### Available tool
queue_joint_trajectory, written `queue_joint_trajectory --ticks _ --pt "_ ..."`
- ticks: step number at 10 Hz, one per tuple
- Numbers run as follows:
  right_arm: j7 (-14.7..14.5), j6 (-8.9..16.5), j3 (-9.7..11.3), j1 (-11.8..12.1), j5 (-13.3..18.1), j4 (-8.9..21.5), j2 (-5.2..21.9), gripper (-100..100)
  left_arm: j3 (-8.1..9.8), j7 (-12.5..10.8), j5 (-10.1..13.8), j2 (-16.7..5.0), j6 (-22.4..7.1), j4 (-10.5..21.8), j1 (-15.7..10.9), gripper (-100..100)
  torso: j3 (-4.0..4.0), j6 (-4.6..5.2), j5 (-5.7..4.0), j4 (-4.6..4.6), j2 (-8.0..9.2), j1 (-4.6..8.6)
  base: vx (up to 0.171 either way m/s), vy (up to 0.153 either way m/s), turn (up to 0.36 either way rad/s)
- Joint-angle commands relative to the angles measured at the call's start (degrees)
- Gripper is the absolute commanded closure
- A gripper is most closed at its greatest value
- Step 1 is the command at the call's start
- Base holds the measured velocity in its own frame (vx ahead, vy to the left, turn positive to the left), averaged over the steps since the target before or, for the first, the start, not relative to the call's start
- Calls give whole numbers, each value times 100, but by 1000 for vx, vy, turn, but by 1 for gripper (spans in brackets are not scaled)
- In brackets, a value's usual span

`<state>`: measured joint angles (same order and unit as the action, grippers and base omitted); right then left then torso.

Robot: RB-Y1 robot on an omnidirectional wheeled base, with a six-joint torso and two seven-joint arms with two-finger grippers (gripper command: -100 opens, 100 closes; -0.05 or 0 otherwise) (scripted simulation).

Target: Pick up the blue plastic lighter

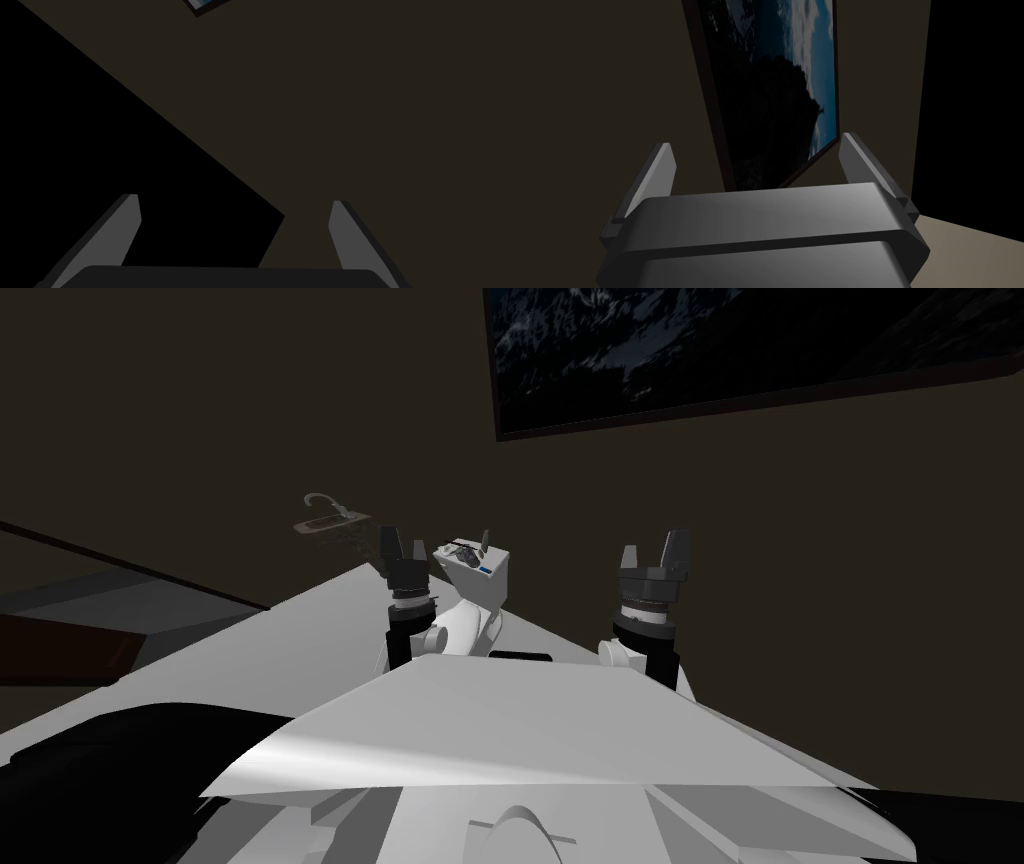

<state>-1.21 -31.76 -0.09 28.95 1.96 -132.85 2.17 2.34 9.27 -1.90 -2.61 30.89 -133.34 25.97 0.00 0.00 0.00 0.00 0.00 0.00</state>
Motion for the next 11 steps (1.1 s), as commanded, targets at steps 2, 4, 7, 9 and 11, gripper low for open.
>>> queue_joint_trajectory --ticks 2,4,7,9,11 --pt "0 0 0 0 0 0 0 0 -27 -34 14 -252 -101 182 -62 -100 1 1 0 0 -1 -1 4 0 -18" --pt "0 0 0 0 0 0 0 0 -67 -82 35 -414 -248 445 -152 -100 3 1 1 1 -4 -2 9 3 -31" --pt "0 0 0 0 0 0 0 0 -115 -141 59 -517 -423 756 -259 -100 3 0 1 1 -5 -2 8 2 -22" --pt "0 0 0 0 0 0 0 0 -148 -181 76 -553 -544 975 -333 -100 3 0 0 1 -5 -1 7 0 -24" --pt "0 0 0 0 0 0 0 0 -180 -220 93 -558 -663 1188 -406 -100 2 0 1 1 -4 -1 8 3 -23"
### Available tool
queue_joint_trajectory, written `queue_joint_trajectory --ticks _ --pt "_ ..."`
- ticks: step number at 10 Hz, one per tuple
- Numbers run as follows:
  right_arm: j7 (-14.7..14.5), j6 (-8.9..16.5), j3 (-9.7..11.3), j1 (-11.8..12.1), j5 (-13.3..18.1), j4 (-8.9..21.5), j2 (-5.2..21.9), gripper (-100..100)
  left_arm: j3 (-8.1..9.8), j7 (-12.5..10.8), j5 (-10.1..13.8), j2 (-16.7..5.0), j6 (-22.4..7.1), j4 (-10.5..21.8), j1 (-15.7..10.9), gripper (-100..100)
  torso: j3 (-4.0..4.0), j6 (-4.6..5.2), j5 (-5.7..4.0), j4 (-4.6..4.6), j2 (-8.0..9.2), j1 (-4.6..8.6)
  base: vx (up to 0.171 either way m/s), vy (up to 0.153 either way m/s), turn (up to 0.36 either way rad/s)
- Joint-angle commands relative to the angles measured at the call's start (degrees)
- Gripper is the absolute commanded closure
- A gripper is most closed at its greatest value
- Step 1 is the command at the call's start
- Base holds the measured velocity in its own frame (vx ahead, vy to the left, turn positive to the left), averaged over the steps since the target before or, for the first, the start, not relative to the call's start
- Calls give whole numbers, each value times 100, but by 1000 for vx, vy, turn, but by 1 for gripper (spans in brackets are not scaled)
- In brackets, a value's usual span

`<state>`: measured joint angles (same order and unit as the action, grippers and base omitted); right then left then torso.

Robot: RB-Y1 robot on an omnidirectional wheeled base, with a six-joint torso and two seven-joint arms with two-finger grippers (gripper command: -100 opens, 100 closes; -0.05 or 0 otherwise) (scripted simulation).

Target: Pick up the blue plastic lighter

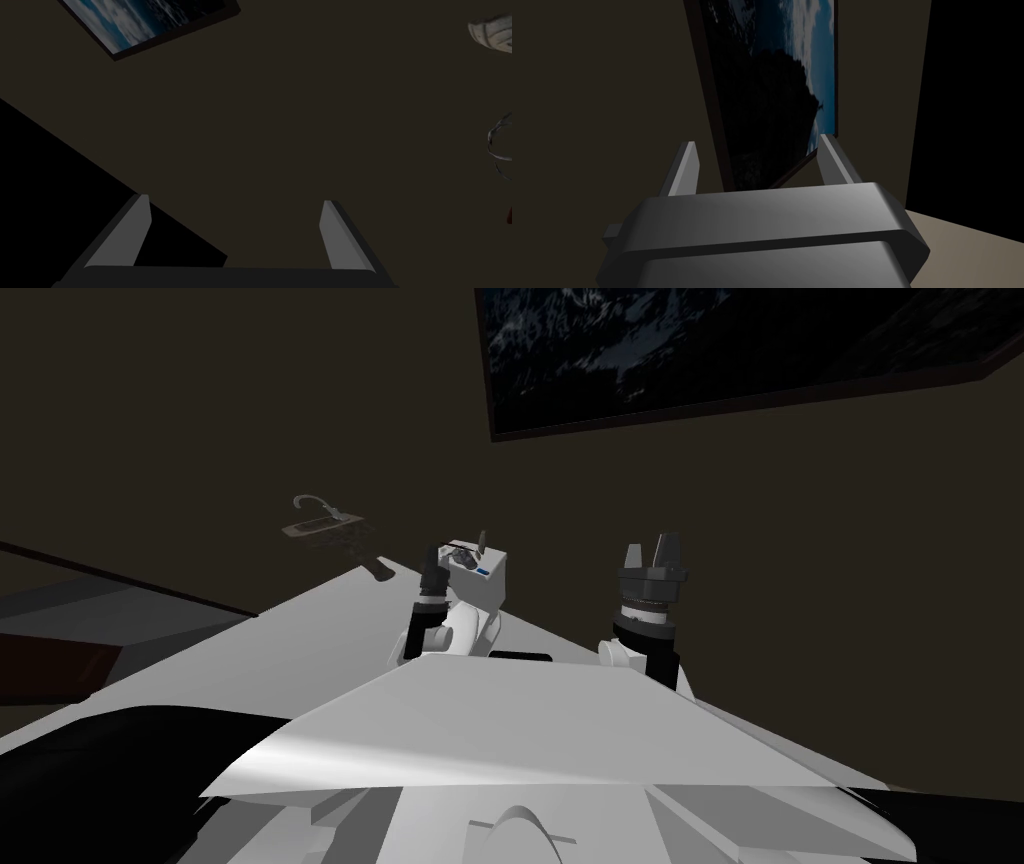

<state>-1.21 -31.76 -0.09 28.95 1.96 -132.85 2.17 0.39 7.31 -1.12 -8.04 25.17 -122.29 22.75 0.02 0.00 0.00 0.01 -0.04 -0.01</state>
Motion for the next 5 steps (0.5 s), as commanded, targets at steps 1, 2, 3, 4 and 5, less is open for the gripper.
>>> queue_joint_trajectory --ticks 1,2,3,4,5 --pt "0 0 0 0 0 0 0 0 0 -44 23 -5 -148 186 -119 -100 0 0 0 0 0 0 8 3 -20" --pt "0 0 0 0 0 0 0 0 -29 -79 38 31 -255 380 -185 -100 1 1 0 0 -1 0 10 2 -38" --pt "0 0 0 0 0 0 0 0 -43 -96 45 49 -306 470 -216 -100 1 0 0 0 -1 1 9 3 -29" --pt "0 0 0 0 0 0 0 0 -57 -113 52 59 -356 558 -246 -100 1 0 0 0 -1 1 8 3 -20" --pt "0 0 0 0 0 0 0 0 -70 -129 59 60 -405 645 -276 -100 0 0 0 0 -1 0 8 1 -18"
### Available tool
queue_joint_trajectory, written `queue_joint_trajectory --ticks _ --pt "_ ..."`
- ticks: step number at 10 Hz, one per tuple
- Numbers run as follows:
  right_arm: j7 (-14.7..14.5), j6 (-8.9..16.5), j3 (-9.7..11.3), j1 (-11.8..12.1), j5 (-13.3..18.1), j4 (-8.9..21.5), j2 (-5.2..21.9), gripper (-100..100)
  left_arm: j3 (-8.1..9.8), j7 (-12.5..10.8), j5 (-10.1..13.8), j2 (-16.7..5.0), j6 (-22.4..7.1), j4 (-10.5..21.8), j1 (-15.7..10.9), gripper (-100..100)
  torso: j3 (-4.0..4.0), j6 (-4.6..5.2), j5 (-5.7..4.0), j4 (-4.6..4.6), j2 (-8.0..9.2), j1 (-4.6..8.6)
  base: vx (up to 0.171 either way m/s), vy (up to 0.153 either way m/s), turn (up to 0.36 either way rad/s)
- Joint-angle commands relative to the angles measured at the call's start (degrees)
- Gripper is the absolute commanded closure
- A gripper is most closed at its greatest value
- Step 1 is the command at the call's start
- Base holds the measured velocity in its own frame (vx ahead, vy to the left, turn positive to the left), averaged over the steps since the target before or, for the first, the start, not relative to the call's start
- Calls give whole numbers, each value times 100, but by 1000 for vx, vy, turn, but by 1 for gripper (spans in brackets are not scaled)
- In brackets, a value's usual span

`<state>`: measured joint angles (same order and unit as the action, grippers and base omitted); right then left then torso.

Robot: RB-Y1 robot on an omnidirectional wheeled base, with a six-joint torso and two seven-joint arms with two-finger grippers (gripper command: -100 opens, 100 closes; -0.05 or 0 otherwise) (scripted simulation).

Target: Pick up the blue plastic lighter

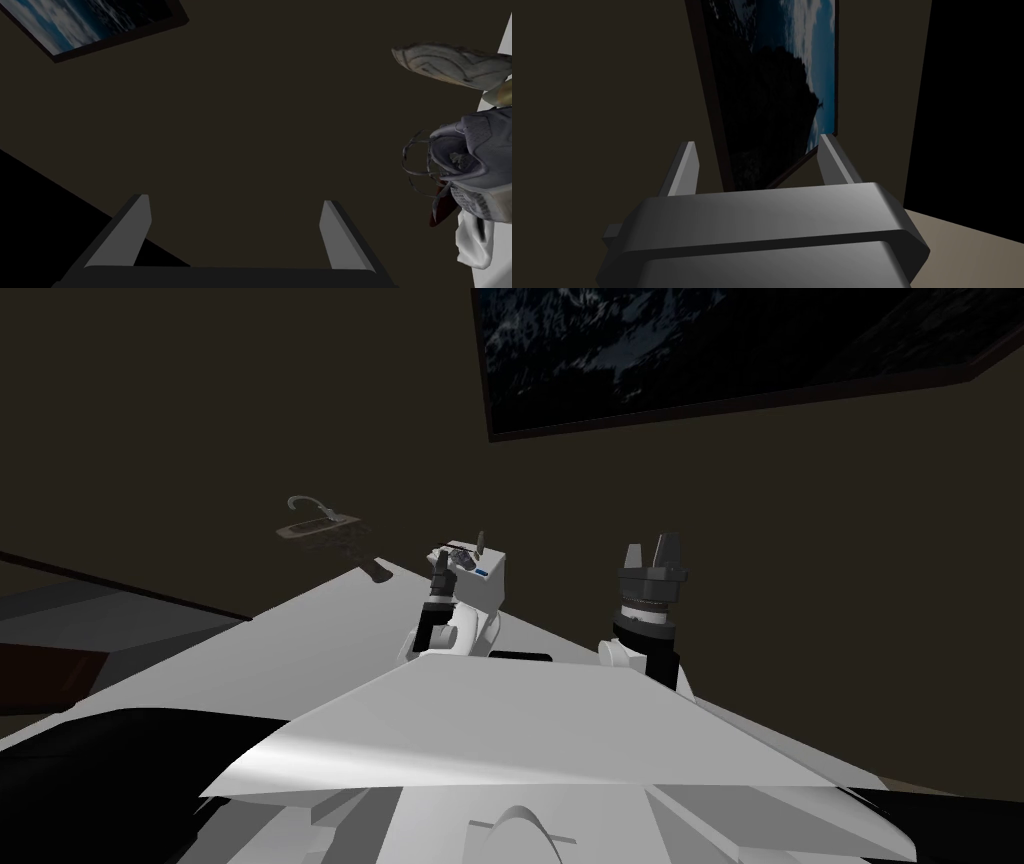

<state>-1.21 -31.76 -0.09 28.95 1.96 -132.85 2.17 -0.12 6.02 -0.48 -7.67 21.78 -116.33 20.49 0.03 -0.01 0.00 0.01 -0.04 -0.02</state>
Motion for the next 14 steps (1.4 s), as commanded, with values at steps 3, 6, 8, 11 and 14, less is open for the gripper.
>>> queue_joint_trajectory --ticks 3,6,8,11,14 --pt "0 0 0 0 0 0 0 0 -85 -82 29 -49 -309 486 -199 -100 0 0 0 0 0 0 8 3 -31" --pt "0 0 0 0 0 0 0 0 -141 -151 58 -108 -518 862 -327 -100 0 0 0 0 0 0 10 3 -28" --pt "0 0 0 0 0 0 0 0 -173 -190 74 -124 -634 1069 -398 -100 0 0 0 0 0 0 9 2 -20" --pt "0 0 0 0 0 0 0 0 -224 -253 101 -89 -824 1408 -515 -100 0 0 -1 0 0 1 7 2 -25" --pt "0 0 0 0 0 0 0 0 -307 -354 143 240 -1129 1958 -702 -100 1 0 -1 0 -2 2 12 4 -39"
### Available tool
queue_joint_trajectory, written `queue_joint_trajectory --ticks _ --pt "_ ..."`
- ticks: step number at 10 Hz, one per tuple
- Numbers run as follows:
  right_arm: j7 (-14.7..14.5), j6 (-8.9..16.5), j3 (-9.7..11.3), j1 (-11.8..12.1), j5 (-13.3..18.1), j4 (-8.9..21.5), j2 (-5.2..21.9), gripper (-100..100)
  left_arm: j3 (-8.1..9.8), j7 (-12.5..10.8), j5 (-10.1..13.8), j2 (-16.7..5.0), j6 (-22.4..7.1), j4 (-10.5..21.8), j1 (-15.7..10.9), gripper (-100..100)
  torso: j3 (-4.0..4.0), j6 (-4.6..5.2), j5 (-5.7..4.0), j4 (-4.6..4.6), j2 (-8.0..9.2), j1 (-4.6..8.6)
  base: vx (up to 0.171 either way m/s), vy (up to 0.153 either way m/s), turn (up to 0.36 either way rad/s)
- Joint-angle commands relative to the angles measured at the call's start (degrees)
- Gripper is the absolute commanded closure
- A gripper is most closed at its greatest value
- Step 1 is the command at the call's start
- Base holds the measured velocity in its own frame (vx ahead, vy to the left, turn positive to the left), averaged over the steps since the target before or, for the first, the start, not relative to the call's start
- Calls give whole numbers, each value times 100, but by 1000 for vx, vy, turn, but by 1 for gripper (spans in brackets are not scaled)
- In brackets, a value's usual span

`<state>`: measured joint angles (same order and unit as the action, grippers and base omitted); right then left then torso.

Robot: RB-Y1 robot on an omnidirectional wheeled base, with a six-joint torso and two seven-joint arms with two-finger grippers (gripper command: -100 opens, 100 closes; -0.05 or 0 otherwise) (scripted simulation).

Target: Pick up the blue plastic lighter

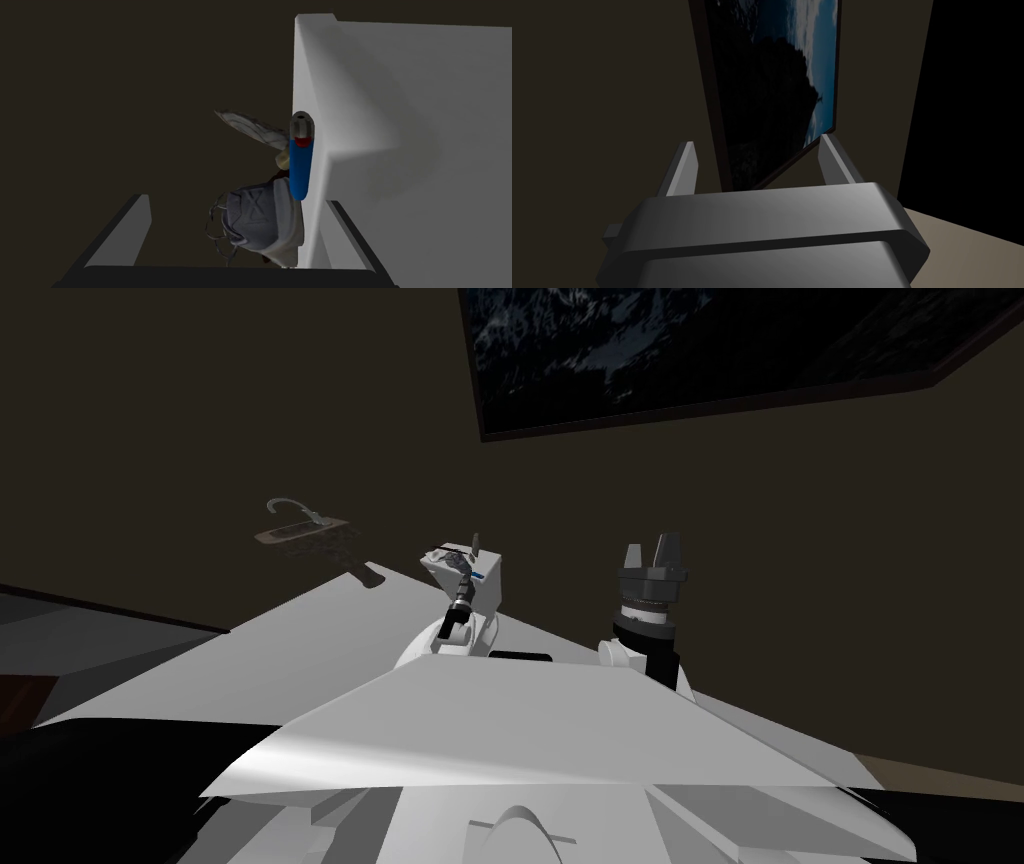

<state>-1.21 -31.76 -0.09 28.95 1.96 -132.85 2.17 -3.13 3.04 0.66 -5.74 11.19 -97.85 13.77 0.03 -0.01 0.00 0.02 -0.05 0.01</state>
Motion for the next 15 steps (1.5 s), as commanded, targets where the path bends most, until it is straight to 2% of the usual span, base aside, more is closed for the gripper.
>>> queue_joint_trajectory --ticks 1,4,5,6,7,8,9,13,14,15 --pt "0 0 0 0 0 0 0 0 -19 -72 37 164 -121 200 -61 -100 0 0 0 0 0 0 10 4 -23" --pt "0 0 0 0 0 0 0 0 -47 -106 51 559 -222 381 -123 -100 -2 0 -1 -1 3 1 6 1 -15" --pt "0 0 0 0 0 0 0 0 -50 -110 52 638 -234 402 -130 -100 -2 -1 -1 -1 4 2 0 0 0" --pt "0 0 0 0 0 0 0 0 -48 -113 56 564 -228 366 -115 -100 -3 -1 -1 -2 4 1 0 0 0" --pt "0 0 0 0 0 0 0 0 -48 -116 57 573 -236 367 -116 0 -3 -1 -1 -2 5 0 0 0 0" --pt "0 0 0 0 0 0 0 0 -48 -116 57 572 -235 367 -116 -100 -4 -1 -1 -2 6 0 0 0 0" --pt "0 0 0 0 0 0 0 0 -48 -116 57 572 -235 367 -116 100 -4 -1 -1 -2 6 -1 0 0 0" --pt "0 0 0 0 0 0 0 0 -48 -116 57 572 -235 367 -116 100 -4 -1 -1 -2 6 -1 0 0 0" --pt "0 0 0 0 0 0 0 0 -48 -116 57 572 -235 367 -116 0 -4 -1 -1 -2 6 -1 0 0 0" --pt "0 0 0 0 0 0 0 0 -30 -133 92 387 -363 316 -124 -100 -4 -1 -1 -2 6 -1 0 0 0"
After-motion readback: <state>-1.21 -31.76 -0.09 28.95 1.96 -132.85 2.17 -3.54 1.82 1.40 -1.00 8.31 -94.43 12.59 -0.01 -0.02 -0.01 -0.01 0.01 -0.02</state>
